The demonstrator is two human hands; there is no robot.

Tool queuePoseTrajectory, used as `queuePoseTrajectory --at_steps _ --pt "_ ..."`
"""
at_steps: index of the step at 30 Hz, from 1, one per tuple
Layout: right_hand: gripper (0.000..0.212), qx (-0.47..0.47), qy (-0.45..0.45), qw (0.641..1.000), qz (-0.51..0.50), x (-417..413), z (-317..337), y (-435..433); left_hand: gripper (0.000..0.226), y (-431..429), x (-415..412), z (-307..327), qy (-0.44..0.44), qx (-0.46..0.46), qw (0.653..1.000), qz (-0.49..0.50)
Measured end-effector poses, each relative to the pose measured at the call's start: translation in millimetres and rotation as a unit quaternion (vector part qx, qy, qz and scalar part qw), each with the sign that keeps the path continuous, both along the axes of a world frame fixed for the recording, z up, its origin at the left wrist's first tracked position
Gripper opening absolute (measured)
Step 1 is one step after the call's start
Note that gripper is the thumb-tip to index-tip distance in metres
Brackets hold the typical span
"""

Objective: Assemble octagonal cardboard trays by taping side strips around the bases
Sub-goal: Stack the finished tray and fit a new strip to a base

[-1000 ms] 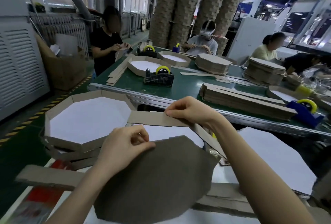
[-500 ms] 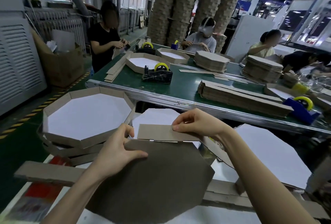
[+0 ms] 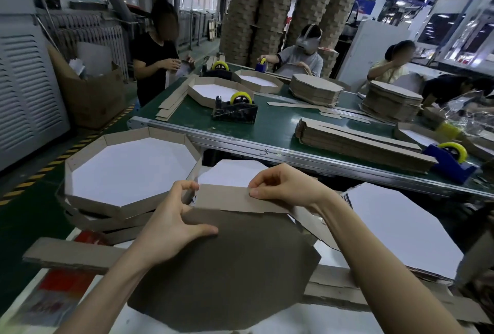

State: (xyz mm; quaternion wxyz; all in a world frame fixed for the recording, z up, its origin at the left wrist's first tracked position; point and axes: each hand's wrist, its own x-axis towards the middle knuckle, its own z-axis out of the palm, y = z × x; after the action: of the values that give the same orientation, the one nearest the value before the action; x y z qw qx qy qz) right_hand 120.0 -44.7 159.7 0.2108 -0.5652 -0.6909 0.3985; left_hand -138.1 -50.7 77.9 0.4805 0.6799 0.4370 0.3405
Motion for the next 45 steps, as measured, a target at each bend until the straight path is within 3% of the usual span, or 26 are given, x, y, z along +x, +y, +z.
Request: queuePoseTrajectory --at_steps 2,4,19,22,26,28,31,37,40,43,45 --pt "0.004 0.001 -0.010 1.000 0.005 -2 -3 1 0.116 1 -1 0 -0.005 0.000 1.000 -0.007" --pt "0.004 0.006 -0.011 1.000 0.012 -3 -4 1 0.129 3 -2 -1 -0.003 0.003 1.000 -0.013" --pt "0.008 0.026 -0.022 0.999 0.029 0 -8 0 0.121 6 -1 -9 -0.020 0.043 0.999 -0.015" --pt "0.007 0.032 -0.039 0.998 0.029 1 -6 0 0.110 5 0 -7 0.023 0.063 0.998 -0.005" --pt "0.005 0.038 -0.037 0.998 0.020 -4 -10 -1 0.099 -5 10 0 0.163 0.233 0.956 0.065" --pt "0.007 0.037 -0.037 0.998 0.025 -6 -10 -3 0.084 -11 20 7 0.169 0.297 0.938 0.057" --pt "0.009 0.033 -0.035 0.998 0.036 -6 -7 -8 0.058 -15 27 13 0.196 0.322 0.926 0.030" --pt "0.013 -0.002 -0.004 0.999 0.032 11 -3 -13 0.030 -15 29 18 0.151 0.341 0.928 -0.020" --pt "0.020 -0.026 0.035 0.994 -0.104 43 -8 9 0.023 -11 30 19 0.134 0.331 0.934 -0.034" --pt "0.020 -0.045 0.045 0.943 -0.327 89 -36 40 0.023 -10 31 20 0.127 0.335 0.933 -0.043" --pt "0.015 -0.091 -0.006 0.909 -0.408 119 -59 52 0.024 -11 31 20 0.121 0.339 0.932 -0.049"
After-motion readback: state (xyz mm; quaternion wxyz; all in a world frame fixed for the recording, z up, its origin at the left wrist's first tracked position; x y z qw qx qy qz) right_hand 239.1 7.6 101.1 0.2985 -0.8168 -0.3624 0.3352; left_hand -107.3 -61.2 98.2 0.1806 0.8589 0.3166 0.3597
